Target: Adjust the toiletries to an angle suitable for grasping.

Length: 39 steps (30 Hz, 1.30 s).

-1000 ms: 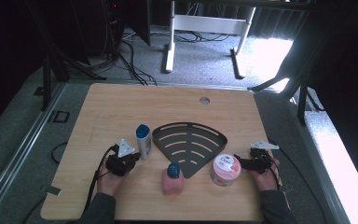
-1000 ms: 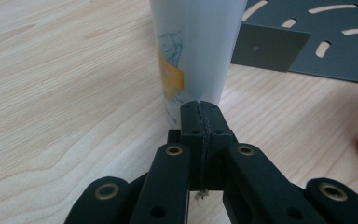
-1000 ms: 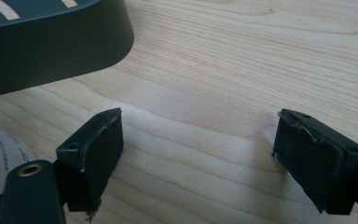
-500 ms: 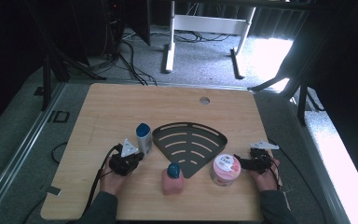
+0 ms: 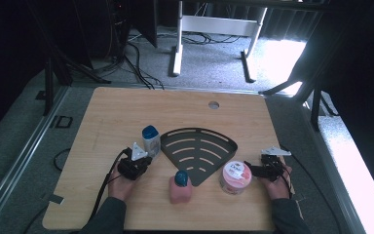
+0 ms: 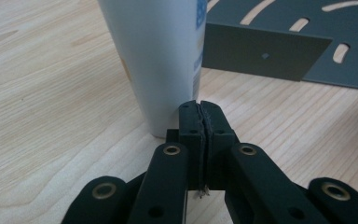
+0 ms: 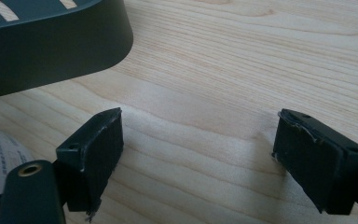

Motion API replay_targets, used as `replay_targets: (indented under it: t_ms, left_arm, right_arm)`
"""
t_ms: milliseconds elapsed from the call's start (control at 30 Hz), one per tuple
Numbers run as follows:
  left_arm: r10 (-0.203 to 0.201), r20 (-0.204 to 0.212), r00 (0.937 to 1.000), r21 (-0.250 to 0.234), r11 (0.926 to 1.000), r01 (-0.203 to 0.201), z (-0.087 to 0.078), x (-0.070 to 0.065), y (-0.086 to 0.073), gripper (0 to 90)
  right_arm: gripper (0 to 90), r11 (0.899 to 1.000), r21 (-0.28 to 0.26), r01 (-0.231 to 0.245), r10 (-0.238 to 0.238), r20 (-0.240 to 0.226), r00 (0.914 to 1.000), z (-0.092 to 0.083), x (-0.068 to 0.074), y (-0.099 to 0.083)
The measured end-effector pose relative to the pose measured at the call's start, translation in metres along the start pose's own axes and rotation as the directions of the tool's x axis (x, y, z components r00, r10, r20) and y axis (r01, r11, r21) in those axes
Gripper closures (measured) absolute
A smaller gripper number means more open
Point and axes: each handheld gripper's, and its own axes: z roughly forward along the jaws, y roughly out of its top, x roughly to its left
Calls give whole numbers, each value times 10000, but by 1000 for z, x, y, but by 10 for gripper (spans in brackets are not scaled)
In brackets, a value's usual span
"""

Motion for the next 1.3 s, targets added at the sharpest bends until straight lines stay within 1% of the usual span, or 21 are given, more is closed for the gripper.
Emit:
replay_targets:
  t_ms: [67, 133, 267, 300, 367, 467, 500, 600, 667, 800, 867, 900, 967, 1067, 1100, 1133, 1167, 1200, 1233, 1267, 1300]
  left_arm:
    - [21, 281, 9996, -79, 10000, -19, -2, -2, 0, 884]
    - [164, 604, 9980, -186, 9997, -153, -6, -7, 2, 886]
    - [406, 1363, 9898, -528, 9980, -337, -15, -18, 6, 868]
    - [497, 1470, 9879, -555, 9976, -419, -18, -20, 8, 862]
    - [537, 1690, 9842, -699, 9967, -423, -23, -24, 10, 856]
    - [620, 1876, 9803, -880, 9951, -461, -32, -28, 15, 837]
    - [708, 1951, 9782, -930, 9942, -535, -36, -30, 17, 828]
    - [904, 2001, 9756, -1009, 9923, -713, -43, -35, 21, 816]
    - [977, 2136, 9720, -1061, 9914, -763, -47, -39, 23, 803]
    - [1199, 2474, 9615, -1177, 9887, -930, -55, -45, 25, 778]
    - [1270, 2541, 9588, -1201, 9878, -990, -58, -48, 25, 759]
    - [1270, 2541, 9588, -1201, 9878, -990, -58, -48, 25, 753]
    - [1256, 2736, 9536, -1316, 9870, -922, -62, -49, 25, 745]
    - [1337, 2930, 9467, -1369, 9858, -968, -66, -50, 25, 725]
    - [1343, 3007, 9442, -1400, 9855, -956, -67, -50, 25, 704]
    - [1391, 3100, 9405, -1417, 9849, -989, -68, -50, 25, 704]
    - [1431, 3097, 9400, -1418, 9845, -1031, -69, -51, 25, 673]
    - [1440, 3135, 9386, -1418, 9844, -1037, -69, -51, 26, 661]
    - [1438, 3236, 9352, -1436, 9844, -1017, -69, -52, 26, 661]
    - [1520, 3294, 9319, -1464, 9832, -1087, -69, -53, 26, 644]
    - [1515, 3364, 9295, -1504, 9829, -1058, -70, -54, 26, 630]
  right_arm:
    - [155, 10000, 3, 4, -4, -2, 10000, 0, 0, 0]
    - [155, 10000, 5, 3, -3, -4, 10000, 0, 0, 0]
    - [155, 10000, 0, 1, -1, -4, 10000, 0, 0, 0]
    - [154, 10000, 1, 0, 0, -3, 10000, 0, 0, 0]
    - [154, 10000, 1, -1, 1, -4, 10000, 0, 0, 0]
    - [154, 10000, 1, -2, 2, -5, 10000, 0, 0, 0]
    - [154, 10000, 0, 1, -1, -6, 10000, 0, 0, 0]
    - [155, 10000, 0, -4, 4, -9, 10000, 0, 0, 0]
    - [154, 10000, -1, -3, 3, -8, 10000, 0, 0, 0]
    - [154, 10000, 0, -5, 5, -10, 10000, 0, 0, 0]
    - [154, 10000, -2, -2, 2, -10, 10000, 0, 0, 0]
    - [154, 10000, -2, -2, 2, -10, 10000, 0, 0, 0]
    - [154, 10000, -1, -5, 5, -11, 10000, 0, 0, 0]
    - [154, 10000, -3, -3, 3, -11, 10000, 0, 0, 0]
    - [154, 10000, 3, 10, -10, -27, 10000, 0, 0, 0]
    - [154, 10000, 3, 10, -10, -27, 10000, 0, 0, 0]
    - [154, 10000, 4, 16, -16, -34, 10000, 0, 0, 0]
    - [154, 10000, 6, 13, -13, -35, 10000, 0, 0, 0]
    - [154, 10000, 6, 13, -13, -35, 10000, 0, 0, 0]
    - [154, 10000, 5, 14, -14, -35, 10000, 0, 0, 0]
    - [154, 10000, 6, 15, -15, -33, 10000, 0, 0, 0]
